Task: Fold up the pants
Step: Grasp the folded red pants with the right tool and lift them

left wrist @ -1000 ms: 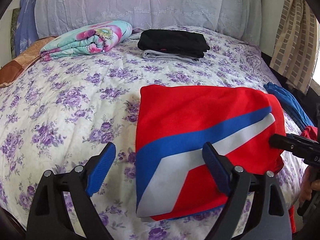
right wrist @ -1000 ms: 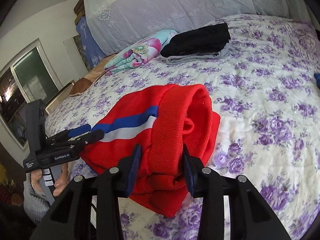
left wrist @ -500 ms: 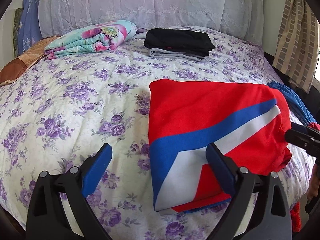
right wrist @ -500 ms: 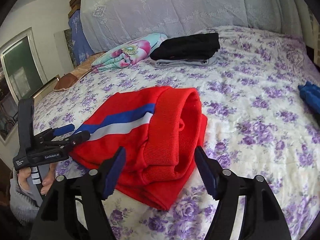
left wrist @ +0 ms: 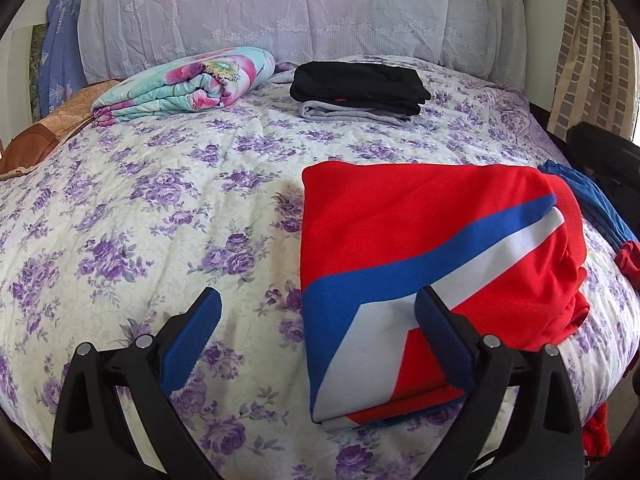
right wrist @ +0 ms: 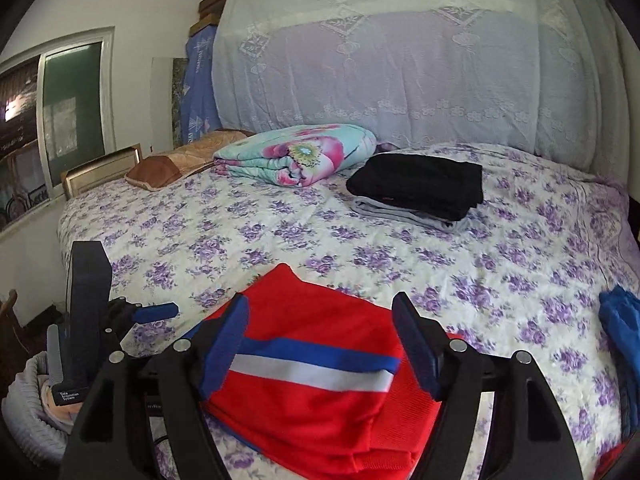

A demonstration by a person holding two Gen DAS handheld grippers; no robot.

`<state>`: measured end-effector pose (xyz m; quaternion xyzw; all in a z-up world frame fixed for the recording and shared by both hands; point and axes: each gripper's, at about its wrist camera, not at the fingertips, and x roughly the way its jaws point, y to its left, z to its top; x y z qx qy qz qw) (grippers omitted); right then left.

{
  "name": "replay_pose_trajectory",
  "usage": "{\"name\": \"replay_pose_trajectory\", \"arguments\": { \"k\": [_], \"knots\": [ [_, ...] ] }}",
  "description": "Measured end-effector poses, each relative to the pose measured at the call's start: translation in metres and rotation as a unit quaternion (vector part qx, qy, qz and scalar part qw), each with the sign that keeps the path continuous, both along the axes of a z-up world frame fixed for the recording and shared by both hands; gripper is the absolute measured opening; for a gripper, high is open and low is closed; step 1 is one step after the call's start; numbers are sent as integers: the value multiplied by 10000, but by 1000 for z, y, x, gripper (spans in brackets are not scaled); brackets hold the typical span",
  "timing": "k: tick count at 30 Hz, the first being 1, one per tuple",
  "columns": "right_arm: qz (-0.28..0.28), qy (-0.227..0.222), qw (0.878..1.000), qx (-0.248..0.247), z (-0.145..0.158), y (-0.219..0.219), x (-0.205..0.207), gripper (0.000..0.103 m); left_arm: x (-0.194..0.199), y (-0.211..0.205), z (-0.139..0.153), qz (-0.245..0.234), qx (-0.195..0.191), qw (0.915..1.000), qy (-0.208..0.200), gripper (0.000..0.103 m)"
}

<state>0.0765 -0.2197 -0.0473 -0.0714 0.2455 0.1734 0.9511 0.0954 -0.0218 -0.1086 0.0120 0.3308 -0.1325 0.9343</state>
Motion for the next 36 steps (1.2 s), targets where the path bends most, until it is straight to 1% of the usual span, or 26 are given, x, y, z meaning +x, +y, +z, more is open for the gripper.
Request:
{"name": "replay_pose_trajectory", "arguments": {
  "k": [2, 3, 5, 6, 8, 10, 11, 13, 14, 15, 16, 18, 19, 20, 21, 23, 24, 25, 26, 27, 28, 29, 30, 32, 34, 36],
  "knots": [
    [-44, 206, 9996, -207, -11, 8, 15, 74, 0, 0, 0, 1, -13, 10000, 8, 96],
    [-141, 432, 9985, -312, -20, 9, 24, 75, 0, 1, -1, -2, -26, 10000, 16, 97],
    [-155, 1251, 9914, -351, -50, 4, 49, 77, 1, 3, -1, -16, -76, 10000, 47, 97],
    [-123, 1443, 9889, -336, -61, -1, 55, 78, 1, 5, -1, -41, -127, 9999, 79, 97],
    [-60, 1235, 9923, -114, -57, -10, 45, 78, 3, 8, -2, -115, -244, 9995, 187, 97],
    [91, 953, 9946, 398, -39, -24, 22, 79, 6, 13, -2, -180, -380, 9986, 317, 97],
    [161, 857, 9940, 664, -31, -34, 11, 82, 8, 15, -2, -221, -461, 9979, 406, 97],
    [-40, 849, 9910, 1032, -25, -63, -3, 99, 17, 21, -4, -312, -730, 9947, 658, 97],
    [-197, 1017, 9874, 1196, -28, -78, -3, 99, 22, 23, -6, -342, -866, 9925, 788, 97],
    [-382, 1311, 9809, 1384, -36, -94, 0, 99, 27, 24, -7, -376, -987, 9903, 903, 97],
    [-552, 1669, 9716, 1585, -47, -107, 5, 99, 31, 24, -7, -412, -1050, 9888, 978, 97],
    [-748, 2317, 9479, 2056, -73, -126, 16, 99, 38, 18, -7, -500, -1072, 9872, 1074, 96],
    [-673, 2529, 9356, 2370, -85, -131, 21, 99, 40, 14, -7, -579, -1076, 9862, 1117, 96],
    [-585, 2621, 9261, 2649, -93, -134, 26, 99, 42, 9, -6, -673, -1067, 9853, 1155, 96],
    [-543, 2572, 9249, 2749, -96, -133, 30, 99, 43, 2, -6, -758, -1027, 9848, 1182, 96],
    [-273, 2493, 9284, 2740, -97, -123, 41, 97, 47, -11, -4, -907, -929, 9842, 1201, 86],
    [-183, 2545, 9265, 2766, -100, -119, 47, 80, 51, -17, -4, -979, -919, 9834, 1218, 83],
    [-182, 2616, 9232, 2811, -103, -118, 52, 66, 56, -21, -4, -964, -915, 9835, 1228, 82],
    [-140, 2612, 9216, 2866, -105, -118, 54, 63, 60, -22, -4, -946, -959, 9828, 1267, 72],
    [-66, 2594, 9234, 2828, -103, -117, 54, 54, 64, -22, -2, -996, -1078, 9806, 1297, 53],
    [-22, 2554, 9271, 2743, -99, -116, 54, 48, 65, -23, 3, -1003, -1124, 9804, 1272, 44],
    [14, 2502, 9298, 2699, -94, -116, 52, 46, 65, -25, 8, -990, -1054, 9821, 1207, 26],
    [57, 2463, 9305, 2713, -88, -118, 53, 42, 66, -28, 14, -984, -934, 9845, 1111, 19],
    [162, 2318, 9332, 2741, -71, -124, 57, 37, 69, -33, 28, -1113, -872, 9850, 986, 13],
    [210, 2092, 9424, 2602, -48, -128, 71, 36, 81, -42, 46, -1203, -800, 9857, 866, 13],
    [180, 1865, 9496, 2512, -23, -134, 95, 36, 104, -54, 68, -1228, -620, 9880, 703, 13]
  ]
}}
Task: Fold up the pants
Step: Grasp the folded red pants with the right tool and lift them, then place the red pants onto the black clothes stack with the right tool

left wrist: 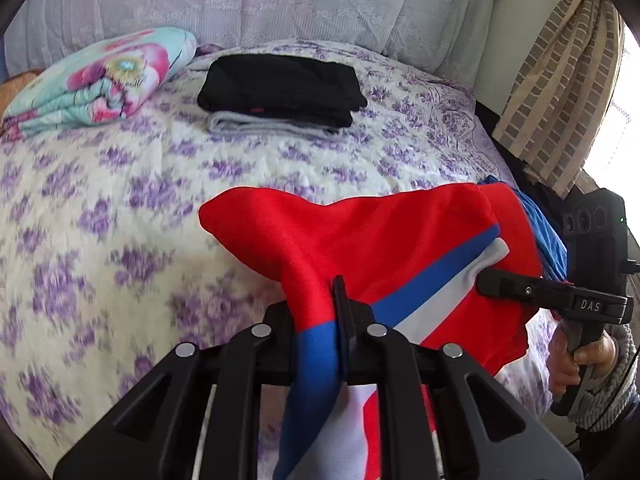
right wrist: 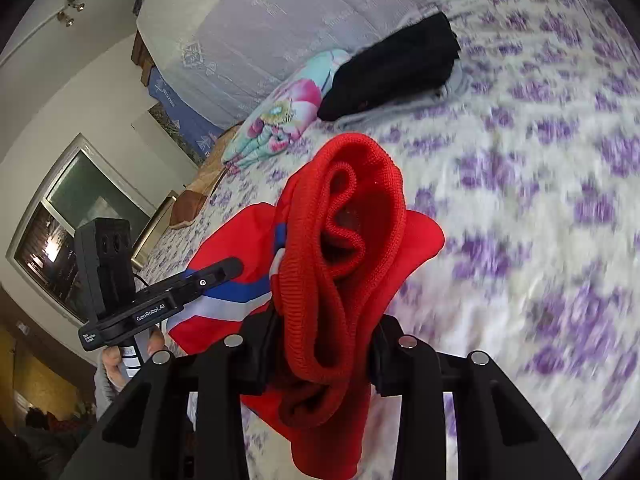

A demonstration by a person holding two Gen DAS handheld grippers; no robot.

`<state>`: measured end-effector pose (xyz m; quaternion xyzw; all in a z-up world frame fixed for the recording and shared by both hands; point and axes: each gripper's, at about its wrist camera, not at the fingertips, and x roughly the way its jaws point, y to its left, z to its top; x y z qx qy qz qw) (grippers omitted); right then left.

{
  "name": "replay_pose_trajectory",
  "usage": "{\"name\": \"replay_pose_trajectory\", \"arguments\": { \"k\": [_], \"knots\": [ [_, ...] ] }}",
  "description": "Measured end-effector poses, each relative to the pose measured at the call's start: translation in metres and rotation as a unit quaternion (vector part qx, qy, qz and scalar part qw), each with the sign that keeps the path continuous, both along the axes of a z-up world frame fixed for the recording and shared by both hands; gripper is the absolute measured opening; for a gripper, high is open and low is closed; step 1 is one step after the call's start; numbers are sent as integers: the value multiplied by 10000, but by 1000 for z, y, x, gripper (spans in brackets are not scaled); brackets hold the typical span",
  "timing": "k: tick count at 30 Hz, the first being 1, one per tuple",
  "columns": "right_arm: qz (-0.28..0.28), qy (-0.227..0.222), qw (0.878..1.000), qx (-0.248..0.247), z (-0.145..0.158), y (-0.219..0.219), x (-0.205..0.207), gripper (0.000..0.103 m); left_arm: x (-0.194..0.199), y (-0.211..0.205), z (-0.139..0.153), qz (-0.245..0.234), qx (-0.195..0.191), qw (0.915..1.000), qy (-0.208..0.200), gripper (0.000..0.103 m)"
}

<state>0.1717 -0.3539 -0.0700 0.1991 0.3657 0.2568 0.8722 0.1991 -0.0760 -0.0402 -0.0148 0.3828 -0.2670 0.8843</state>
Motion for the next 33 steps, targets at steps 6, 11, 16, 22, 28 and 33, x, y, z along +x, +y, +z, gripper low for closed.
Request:
{"name": "replay_pose_trajectory", "arguments": {
  "k": [6, 11, 16, 22, 28, 33],
  "knots": [
    [-406, -743, 9962, -220, 84, -23, 121, 36, 113, -39, 84, 318, 183, 9968, -713, 13],
    [-683, -1198, 9898, -365, 119, -31, 232, 36, 223, -65, 128, 749, 323, 9909, -1075, 13],
    [-871, -1242, 9874, -450, 89, -33, 319, 36, 315, -75, 108, 1128, 337, 9886, -937, 14],
    [-1442, -1201, 9767, -1043, 12, -44, 361, 61, 377, -67, 18, 1741, 1279, 9753, -453, 38],
    [-1768, -1939, 9611, -857, 46, -53, 321, 68, 354, -37, 27, 1825, 1146, 9713, -1008, 56],
    [-1373, -2871, 9395, -1268, 92, -14, 304, 67, 342, -55, 64, 1476, 682, 9786, -1258, 56]
  ]
}}
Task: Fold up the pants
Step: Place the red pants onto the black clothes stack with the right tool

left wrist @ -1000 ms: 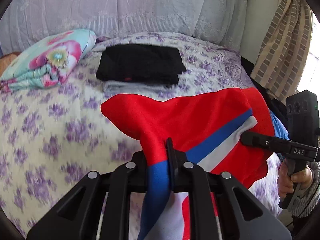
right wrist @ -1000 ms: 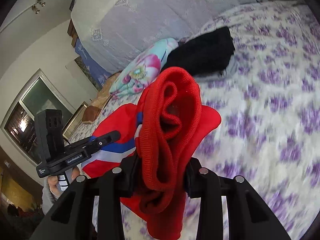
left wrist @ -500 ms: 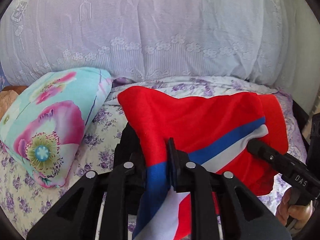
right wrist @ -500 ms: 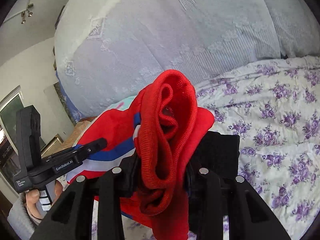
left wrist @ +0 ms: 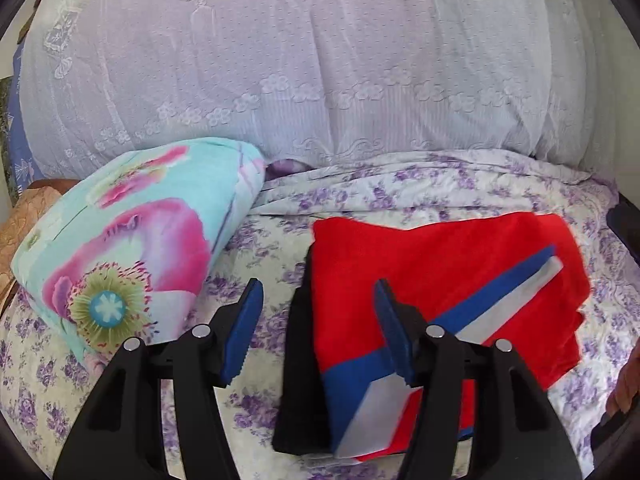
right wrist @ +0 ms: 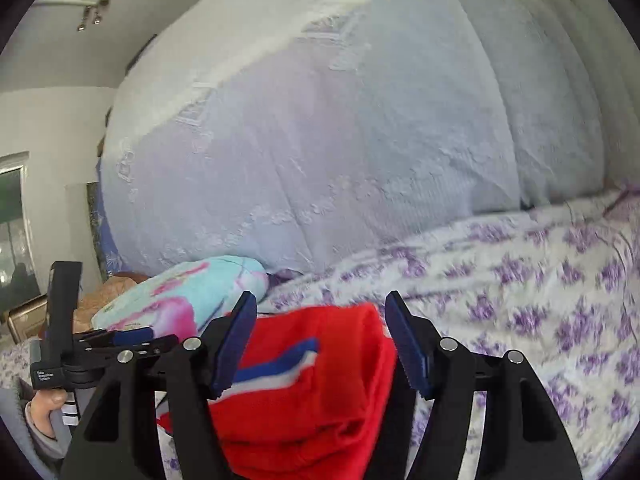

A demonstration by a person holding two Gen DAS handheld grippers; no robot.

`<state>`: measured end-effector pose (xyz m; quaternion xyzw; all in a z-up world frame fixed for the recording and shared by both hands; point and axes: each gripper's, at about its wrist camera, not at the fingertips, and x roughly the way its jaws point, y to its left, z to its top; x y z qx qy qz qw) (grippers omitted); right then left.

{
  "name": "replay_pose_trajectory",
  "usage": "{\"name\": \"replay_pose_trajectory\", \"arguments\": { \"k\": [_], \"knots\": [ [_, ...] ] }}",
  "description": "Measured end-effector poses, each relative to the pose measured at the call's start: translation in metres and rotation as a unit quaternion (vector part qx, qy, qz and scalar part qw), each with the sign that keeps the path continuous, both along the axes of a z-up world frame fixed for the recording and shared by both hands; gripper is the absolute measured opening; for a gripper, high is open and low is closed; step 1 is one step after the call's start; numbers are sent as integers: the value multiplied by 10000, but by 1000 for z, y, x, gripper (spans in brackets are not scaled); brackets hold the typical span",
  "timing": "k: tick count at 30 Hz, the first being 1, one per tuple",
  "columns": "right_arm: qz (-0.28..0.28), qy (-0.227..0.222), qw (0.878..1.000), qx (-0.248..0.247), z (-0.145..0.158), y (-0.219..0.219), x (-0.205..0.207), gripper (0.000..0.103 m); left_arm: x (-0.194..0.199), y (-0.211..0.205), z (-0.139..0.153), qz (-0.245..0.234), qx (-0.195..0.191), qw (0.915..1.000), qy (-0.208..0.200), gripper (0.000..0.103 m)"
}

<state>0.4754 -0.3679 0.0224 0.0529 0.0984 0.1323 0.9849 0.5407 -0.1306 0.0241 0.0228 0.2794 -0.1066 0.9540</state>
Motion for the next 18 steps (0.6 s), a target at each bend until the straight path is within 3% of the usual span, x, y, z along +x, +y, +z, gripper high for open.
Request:
{"name": "replay_pose_trajectory", "arguments": {
  "k": [2, 3, 5, 8, 11, 13, 14, 16, 18],
  "knots": [
    [185, 556, 9982, -142, -9, 15, 26, 59, 8, -21, -7, -225, 84, 9993, 284, 56],
    [116, 1000, 9948, -151, -22, 17, 43, 47, 14, -31, -17, -207, 194, 9987, 418, 56],
    [-46, 1715, 9852, 41, -57, 9, 72, 42, 29, -44, -44, -110, 401, 9963, 746, 60],
    [-203, 1528, 9877, -275, -75, 13, 70, 41, 39, -35, -59, 94, 62, 9969, 778, 81],
    [-60, 1491, 9888, 2, -58, 11, 63, 42, 41, -24, -53, 158, -301, 9944, 1001, 77],
    [11, 1239, 9923, 15, -41, 12, 48, 43, 29, -19, -43, 230, -137, 9964, 804, 73],
    [6, 1128, 9936, 89, -33, 12, 36, 46, 21, -17, -38, 264, -54, 9973, 680, 73],
    [-61, 983, 9948, 256, -22, 7, 11, 65, 0, -9, -26, 280, 29, 9985, 477, 73],
    [-131, 967, 9949, 252, -17, 6, -15, 73, -27, 1, -18, 295, 114, 9990, 306, 75]
  ]
}}
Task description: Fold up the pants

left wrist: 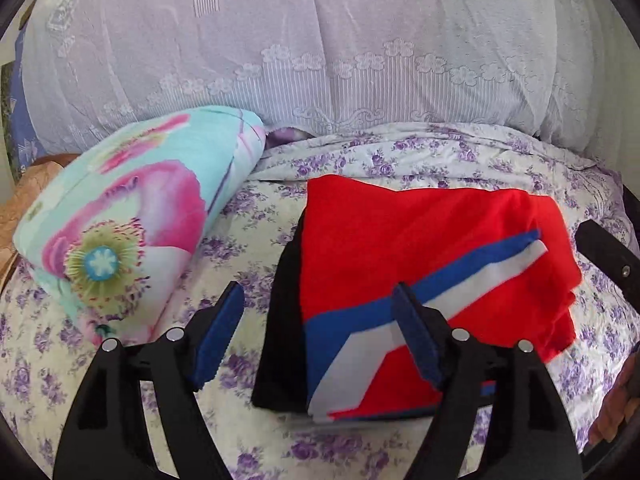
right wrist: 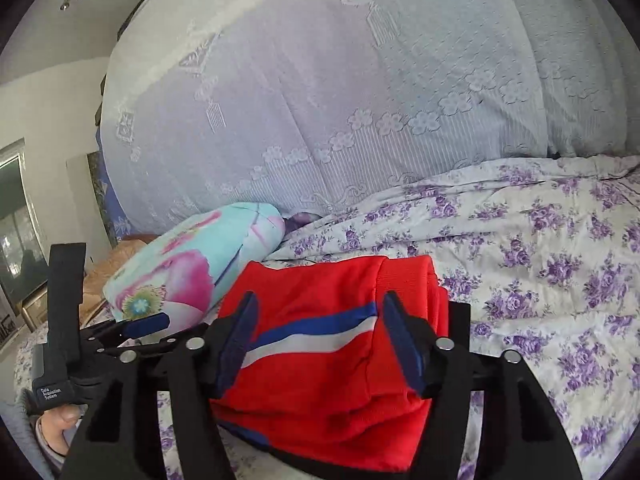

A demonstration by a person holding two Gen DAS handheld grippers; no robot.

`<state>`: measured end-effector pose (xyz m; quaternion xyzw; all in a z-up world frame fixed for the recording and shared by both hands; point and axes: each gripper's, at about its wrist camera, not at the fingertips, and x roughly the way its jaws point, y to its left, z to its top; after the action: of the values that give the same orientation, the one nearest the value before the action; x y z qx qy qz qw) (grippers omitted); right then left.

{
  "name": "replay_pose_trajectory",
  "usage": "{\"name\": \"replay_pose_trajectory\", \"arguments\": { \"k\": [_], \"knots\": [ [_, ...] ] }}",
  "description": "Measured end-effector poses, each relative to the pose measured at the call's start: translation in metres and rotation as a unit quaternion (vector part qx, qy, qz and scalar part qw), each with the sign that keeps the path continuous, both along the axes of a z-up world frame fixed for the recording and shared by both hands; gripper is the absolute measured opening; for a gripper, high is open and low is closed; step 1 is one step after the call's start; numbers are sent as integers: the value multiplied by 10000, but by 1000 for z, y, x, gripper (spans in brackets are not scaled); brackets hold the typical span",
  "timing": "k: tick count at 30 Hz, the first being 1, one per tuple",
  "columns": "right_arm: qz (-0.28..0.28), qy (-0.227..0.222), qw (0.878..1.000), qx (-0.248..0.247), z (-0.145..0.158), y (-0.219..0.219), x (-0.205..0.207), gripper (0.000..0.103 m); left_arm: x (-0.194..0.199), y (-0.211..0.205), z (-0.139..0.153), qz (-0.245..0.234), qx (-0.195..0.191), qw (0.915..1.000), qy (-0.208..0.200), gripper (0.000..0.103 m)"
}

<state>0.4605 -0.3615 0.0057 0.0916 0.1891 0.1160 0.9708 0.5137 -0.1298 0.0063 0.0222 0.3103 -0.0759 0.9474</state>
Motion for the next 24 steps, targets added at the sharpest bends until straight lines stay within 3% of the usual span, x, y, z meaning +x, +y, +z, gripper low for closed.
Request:
{"name": "replay_pose_trajectory", "arguments": {
  "k": [4, 8, 11, 19, 24],
  "knots": [
    [-230, -4, 9997, -32, -1, -5, -69, 91, -65, 16, 7, 156, 191, 9994, -258, 87],
    [-357, 49, 9993, 116, -17, -8, -152, 99, -144, 26, 3, 209, 231, 9983, -492, 96],
    [-465, 30, 9989, -37, -31, 3, -195, 99, -188, 22, -3, 156, 226, 9981, -546, 98],
    [-812, 48, 9939, -748, -7, 22, -187, 99, -217, -16, -11, -136, 494, 9957, -768, 98],
    [-959, -326, 9944, -314, -8, 12, -179, 99, -210, -15, -8, -86, 167, 9960, -879, 98]
  ]
}}
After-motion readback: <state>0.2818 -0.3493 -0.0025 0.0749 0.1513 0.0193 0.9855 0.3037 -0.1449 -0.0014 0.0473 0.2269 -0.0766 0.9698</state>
